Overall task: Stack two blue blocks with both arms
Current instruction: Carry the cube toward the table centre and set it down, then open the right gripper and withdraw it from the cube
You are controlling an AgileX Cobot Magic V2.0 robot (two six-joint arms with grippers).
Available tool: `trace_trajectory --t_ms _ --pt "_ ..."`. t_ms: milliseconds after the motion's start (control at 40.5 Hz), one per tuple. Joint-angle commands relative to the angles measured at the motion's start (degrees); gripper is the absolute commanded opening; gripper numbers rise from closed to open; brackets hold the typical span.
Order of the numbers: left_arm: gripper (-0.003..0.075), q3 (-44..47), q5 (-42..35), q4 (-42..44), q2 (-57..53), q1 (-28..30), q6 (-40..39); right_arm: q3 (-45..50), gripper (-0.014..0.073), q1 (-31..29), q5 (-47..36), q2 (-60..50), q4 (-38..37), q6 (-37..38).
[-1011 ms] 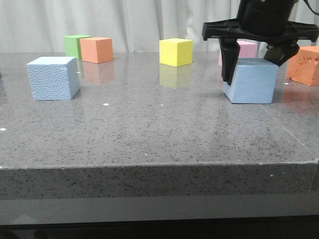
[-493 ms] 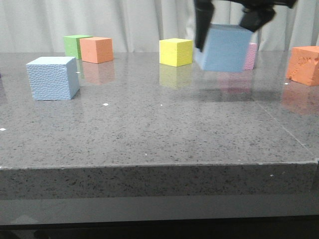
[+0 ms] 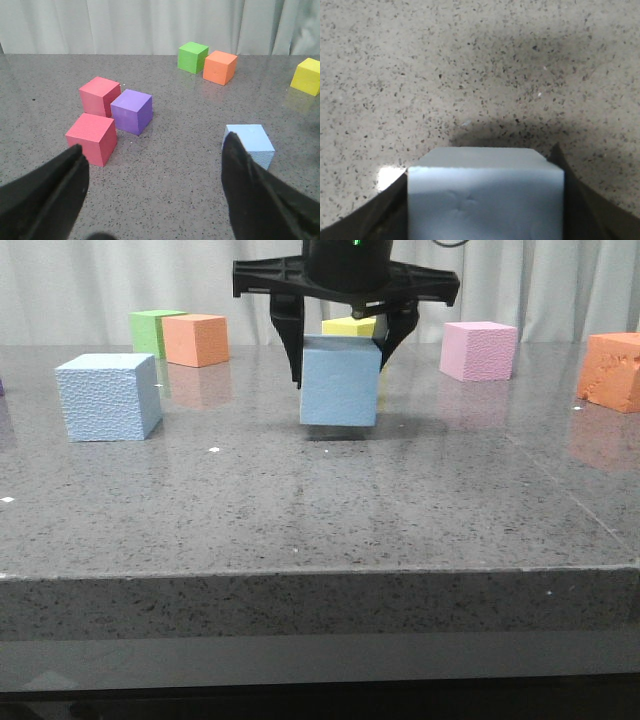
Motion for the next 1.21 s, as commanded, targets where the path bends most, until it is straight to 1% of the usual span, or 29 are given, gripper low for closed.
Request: trace_trajectory --t_ms 0,49,123,222,296,395,493,567,691,814,913,1011,1085,1184 --pt "0.0532 -1.76 -4.25 0.08 0.74 -0.29 0.06 -2.18 0.0468 -0.14 -1.08 -2.71 -1.32 0.29" --pt "0.0532 -1.76 -4.25 0.08 0.74 -0.29 0.06 -2.18 0.0479 -0.14 -0.98 -2.44 -1.32 0.29" --pt "0.0532 -1.76 -4.25 0.08 0.74 -0.29 0.06 -2.18 0.0521 -0.14 -0.95 -2.39 -1.32 0.24" --pt "0.0532 -1.76 -4.25 0.08 0.74 -0.29 0.06 -2.18 0.0607 -0.14 -1.46 -2.39 -1.32 0.24" --pt "0.0532 -1.76 -4.25 0.08 0.74 -0.29 0.06 -2.18 0.0654 -0.14 -1.43 -2.44 -1.10 0.24" --pt "0.0532 -1.76 -4.25 0.08 0.74 -0.29 0.06 -2.24 0.0654 -0.14 -1.54 -2.93 -0.72 -0.26" --pt "0.0532 -1.76 -4.25 0.08 0.74 -0.29 0.06 -2.24 0.0654 -0.20 -1.37 -4.39 -0.65 -2.88" --pt "0.0532 -1.76 -4.25 0.08 0.74 -0.29 0.06 -2.24 0.0654 -0.32 -0.76 -6.28 0.32 -8.18" --pt "0.0532 -1.76 -4.25 0.08 0.74 -0.29 0.06 -2.24 0.0654 -0.46 1.07 -10.56 5.30 -21.26" --pt "0.0532 -1.76 -4.25 0.08 0.74 -0.29 0.06 -2.17 0.0654 -0.85 4.97 -15.29 7.52 -30.14" --pt "0.0532 -1.76 -4.25 0.08 0.74 -0.29 0.06 -0.85 0.0654 -0.85 7.00 -19.68 7.58 -34.57" --pt "0.0532 -1.76 -4.25 0.08 0.74 -0.29 0.06 2.94 0.0654 -1.15 6.61 -24.97 7.91 -38.13" --pt "0.0532 -1.76 -4.25 0.08 0.74 -0.29 0.06 6.97 0.0654 -2.46 5.58 -28.95 8.93 -39.68" --pt "0.0532 -1.76 -4.25 0.08 0.74 -0.29 0.06 12.61 0.0654 -5.76 3.45 -34.73 11.12 -42.95"
